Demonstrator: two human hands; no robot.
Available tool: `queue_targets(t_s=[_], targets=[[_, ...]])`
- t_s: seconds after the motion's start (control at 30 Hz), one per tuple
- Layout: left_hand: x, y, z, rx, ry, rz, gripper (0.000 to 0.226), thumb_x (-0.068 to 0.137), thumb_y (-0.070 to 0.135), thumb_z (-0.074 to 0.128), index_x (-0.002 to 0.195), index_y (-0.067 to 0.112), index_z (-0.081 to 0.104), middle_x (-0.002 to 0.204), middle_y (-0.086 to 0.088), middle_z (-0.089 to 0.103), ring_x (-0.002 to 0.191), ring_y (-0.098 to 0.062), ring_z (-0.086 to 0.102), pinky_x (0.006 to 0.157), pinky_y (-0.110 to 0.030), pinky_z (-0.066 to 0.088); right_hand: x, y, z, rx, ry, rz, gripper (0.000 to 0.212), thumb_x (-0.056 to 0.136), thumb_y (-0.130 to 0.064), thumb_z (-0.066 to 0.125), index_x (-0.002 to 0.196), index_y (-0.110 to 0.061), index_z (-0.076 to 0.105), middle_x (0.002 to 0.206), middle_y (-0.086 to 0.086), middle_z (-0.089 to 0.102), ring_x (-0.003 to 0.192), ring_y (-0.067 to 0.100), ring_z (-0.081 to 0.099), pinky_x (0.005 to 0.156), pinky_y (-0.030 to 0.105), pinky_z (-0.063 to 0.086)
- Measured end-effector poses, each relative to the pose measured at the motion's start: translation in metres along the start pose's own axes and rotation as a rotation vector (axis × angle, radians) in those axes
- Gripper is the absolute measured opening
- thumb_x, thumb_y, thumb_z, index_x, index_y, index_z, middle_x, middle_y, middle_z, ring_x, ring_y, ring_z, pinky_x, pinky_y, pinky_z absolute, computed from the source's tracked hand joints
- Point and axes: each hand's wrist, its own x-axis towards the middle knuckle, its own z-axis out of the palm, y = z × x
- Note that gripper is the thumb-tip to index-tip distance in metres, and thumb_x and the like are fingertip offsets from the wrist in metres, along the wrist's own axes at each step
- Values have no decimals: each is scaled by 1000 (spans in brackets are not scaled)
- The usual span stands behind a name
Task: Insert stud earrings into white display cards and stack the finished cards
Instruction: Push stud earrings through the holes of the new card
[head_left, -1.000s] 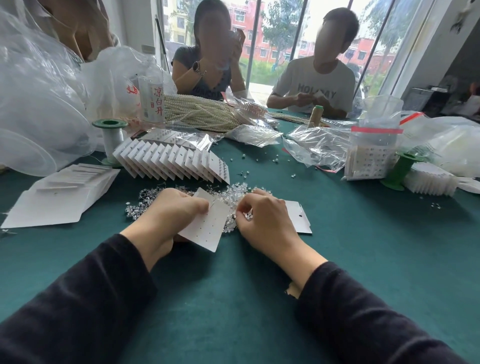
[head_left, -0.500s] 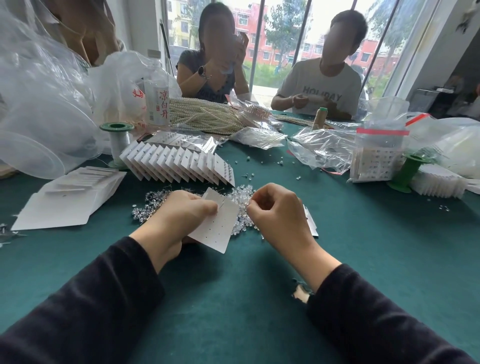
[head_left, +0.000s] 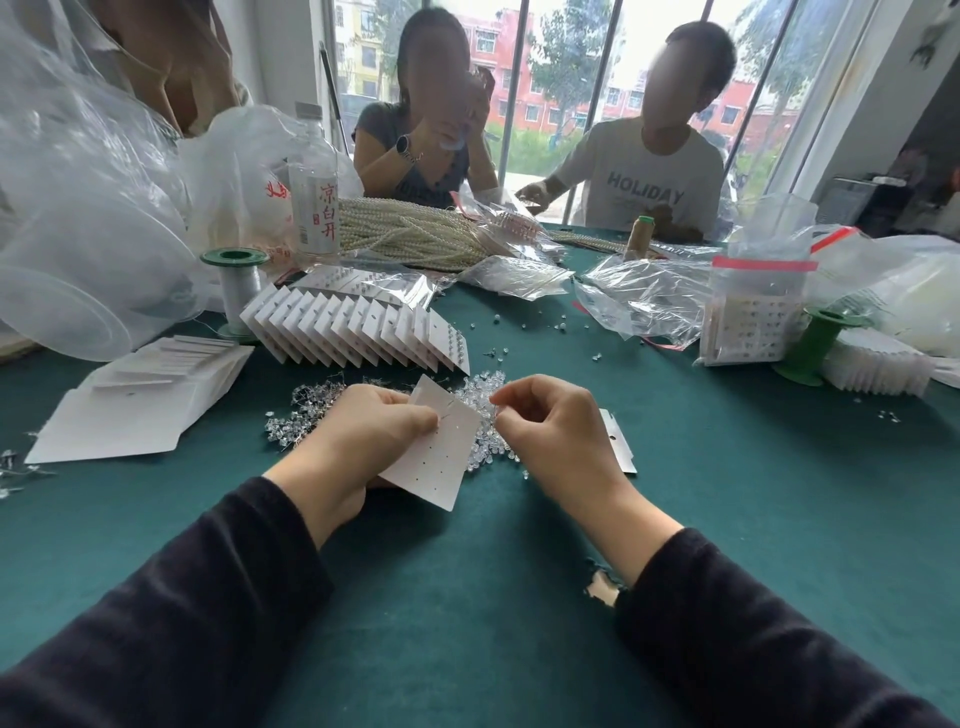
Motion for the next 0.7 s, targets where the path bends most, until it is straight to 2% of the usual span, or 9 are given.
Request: queue_targets(t_s=[0.07, 0.23, 0.4, 0.57, 0.7], targets=[[0, -1, 0, -7, 2, 2, 13, 82, 3, 61, 70, 8, 62, 50, -1, 63, 36, -8, 58, 35, -15, 44, 0, 0, 0, -6, -11, -8, 14, 77, -8, 61, 72, -20, 66, 60, -7, 58, 56, 7, 50, 57, 20, 42], [2, -2, 1, 12, -1, 13, 9, 82, 7, 61, 74, 9, 63, 64, -6, 65, 45, -11, 61, 40, -18, 46, -2, -1, 0, 36, -13, -12, 17, 75, -2, 62, 71, -19, 62, 62, -6, 60, 58, 7, 53, 58, 22, 42], [2, -3, 2, 8, 2, 38, 8, 83, 8, 61, 74, 9, 63, 67, -8, 65, 51, -15, 60, 39, -16, 46, -6, -5, 2, 53, -18, -40, 17, 75, 1, 62, 74, -16, 62, 74, 2, 69, 71, 17, 65, 67, 30, 52], [3, -6, 4, 28, 8, 88, 12, 81, 7, 61, 70, 6, 66, 62, -8, 66, 39, -8, 59, 37, -13, 43, -11, -12, 4, -58, 34, -168, 11, 76, -6, 67, 75, -17, 68, 69, -6, 67, 65, 7, 61, 66, 20, 48], [5, -9, 6, 44, -9, 135, 14, 79, 5, 60, 71, -3, 68, 53, -5, 66, 44, -13, 61, 40, -17, 44, -14, -15, 10, -110, 14, -215, 10, 73, -7, 70, 71, -16, 66, 67, -7, 63, 62, 5, 56, 61, 14, 43]])
